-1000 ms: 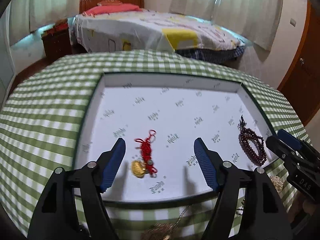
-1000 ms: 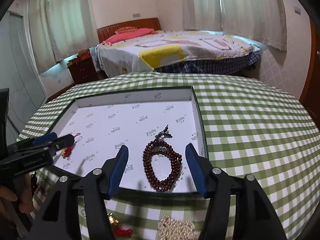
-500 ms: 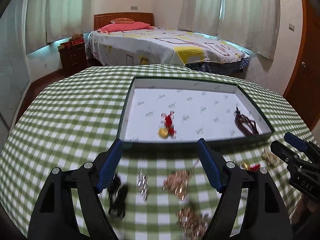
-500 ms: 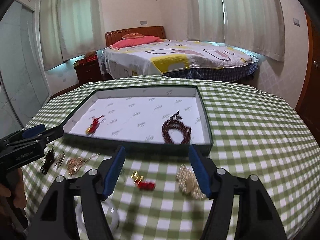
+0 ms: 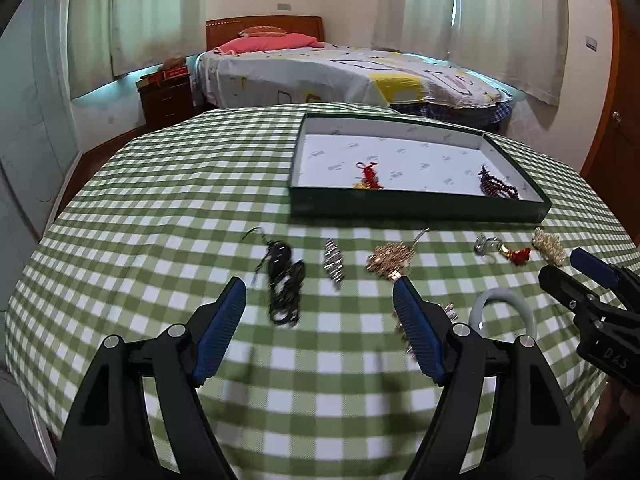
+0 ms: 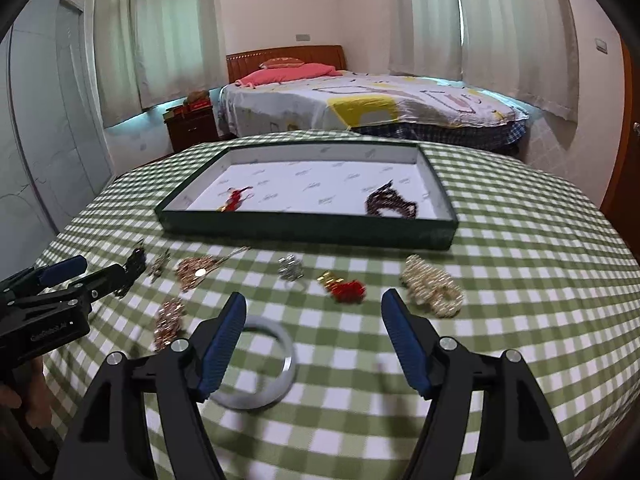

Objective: Organize jewelry
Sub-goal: 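Grasp the white jade bangle with the right tool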

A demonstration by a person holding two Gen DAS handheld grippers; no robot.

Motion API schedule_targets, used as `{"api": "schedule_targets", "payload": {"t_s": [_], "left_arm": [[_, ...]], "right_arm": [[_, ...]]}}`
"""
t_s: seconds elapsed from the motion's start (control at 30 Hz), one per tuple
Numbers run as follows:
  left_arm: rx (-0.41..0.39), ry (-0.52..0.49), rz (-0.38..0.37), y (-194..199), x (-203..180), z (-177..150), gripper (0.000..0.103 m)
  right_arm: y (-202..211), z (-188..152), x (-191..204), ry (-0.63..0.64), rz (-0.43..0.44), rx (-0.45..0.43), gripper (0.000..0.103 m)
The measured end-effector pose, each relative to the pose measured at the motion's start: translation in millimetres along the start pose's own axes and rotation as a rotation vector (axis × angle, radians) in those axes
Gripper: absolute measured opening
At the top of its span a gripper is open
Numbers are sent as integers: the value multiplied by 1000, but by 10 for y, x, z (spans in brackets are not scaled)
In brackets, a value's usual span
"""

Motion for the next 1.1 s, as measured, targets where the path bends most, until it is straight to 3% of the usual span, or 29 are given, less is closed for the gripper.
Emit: {"api": "schedule_targets", "payload": {"t_s": [0.5, 0.9, 1.07, 1.1], "left_arm": [[3, 34, 68, 147, 411, -132, 74], [15, 33, 44, 130, 341, -177, 74], [27, 37, 24, 120, 263, -215, 74], [29, 34, 19, 120, 242, -225, 74]], "right_arm": [[-173, -232, 351, 43, 12, 83, 78], [-254, -333, 372, 56, 8, 155, 84], [-218, -360, 394, 74, 13, 162, 83], [-208, -367, 400, 79, 13, 162, 79]]}}
Point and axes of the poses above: each gripper's, at about its wrist camera, not at the fingertips, and y roughly against the way its jaws point, x to its left, z to its top, the point moved 3 cm from there along -y, roughly the way its jaws point, and after that the axes turned 12 degrees about -x, right-handed, at the moved point
